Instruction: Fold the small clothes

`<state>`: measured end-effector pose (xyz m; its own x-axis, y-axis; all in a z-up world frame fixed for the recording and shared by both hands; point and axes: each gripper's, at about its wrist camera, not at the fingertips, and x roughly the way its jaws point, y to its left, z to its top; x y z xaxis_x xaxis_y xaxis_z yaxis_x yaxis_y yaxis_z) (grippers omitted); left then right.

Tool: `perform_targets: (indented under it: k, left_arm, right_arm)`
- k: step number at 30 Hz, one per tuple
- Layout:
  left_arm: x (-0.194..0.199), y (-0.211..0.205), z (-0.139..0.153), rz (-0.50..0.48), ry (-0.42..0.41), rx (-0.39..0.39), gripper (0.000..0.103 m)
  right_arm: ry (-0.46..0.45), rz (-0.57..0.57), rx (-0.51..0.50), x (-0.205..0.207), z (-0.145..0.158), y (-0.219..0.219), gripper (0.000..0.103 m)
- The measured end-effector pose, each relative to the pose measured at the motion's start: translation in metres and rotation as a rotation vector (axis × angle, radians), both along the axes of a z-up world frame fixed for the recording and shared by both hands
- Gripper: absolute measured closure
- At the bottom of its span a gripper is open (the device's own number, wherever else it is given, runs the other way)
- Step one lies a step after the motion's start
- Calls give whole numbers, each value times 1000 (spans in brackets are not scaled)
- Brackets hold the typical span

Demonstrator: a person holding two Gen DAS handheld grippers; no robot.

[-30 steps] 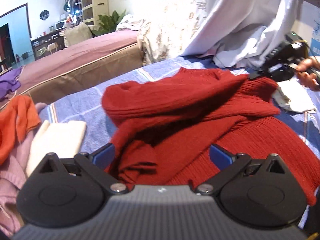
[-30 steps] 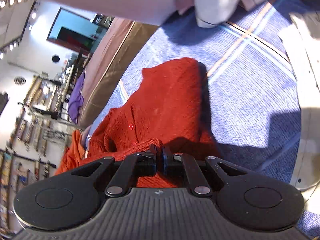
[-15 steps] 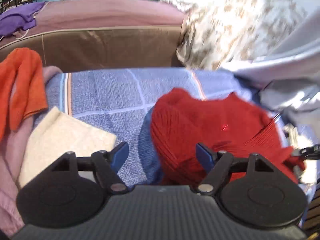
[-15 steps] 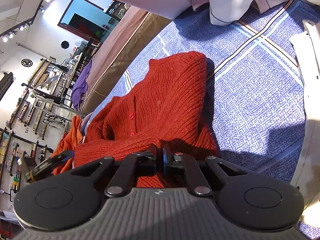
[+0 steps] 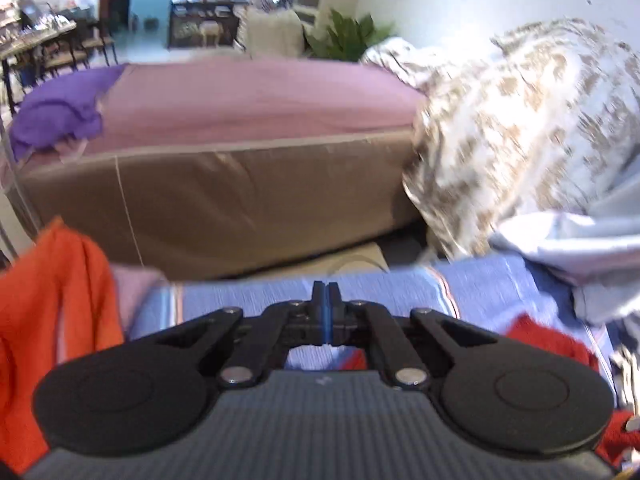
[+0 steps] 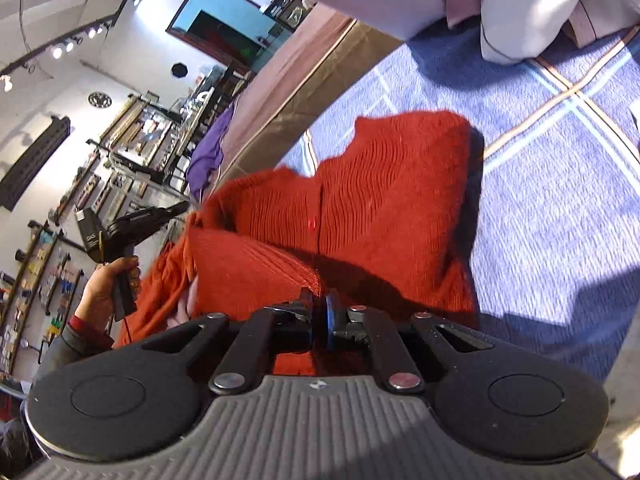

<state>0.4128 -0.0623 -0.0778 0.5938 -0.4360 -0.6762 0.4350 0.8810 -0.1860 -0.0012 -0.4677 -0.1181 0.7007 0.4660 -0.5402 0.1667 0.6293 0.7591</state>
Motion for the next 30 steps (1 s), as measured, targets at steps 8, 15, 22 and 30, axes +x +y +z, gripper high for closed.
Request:
perform_targets:
  k: [8, 15, 22, 30]
  left_arm:
    - [-54, -32, -26, -185, 3, 90, 28]
    - [-145, 5, -55, -294, -16, 140, 3]
    - [-104, 14, -71, -228, 135, 11, 23]
    - [-78, -17, -103, -203, 246, -23, 83]
  right_arm:
    - [24, 17, -386, 44, -21, 15, 67]
    - [-110, -117, -475, 8, -4, 14, 10]
    - [-79, -120, -444, -27, -5, 20, 11]
    - [-95, -97, -440, -35, -5, 40, 13]
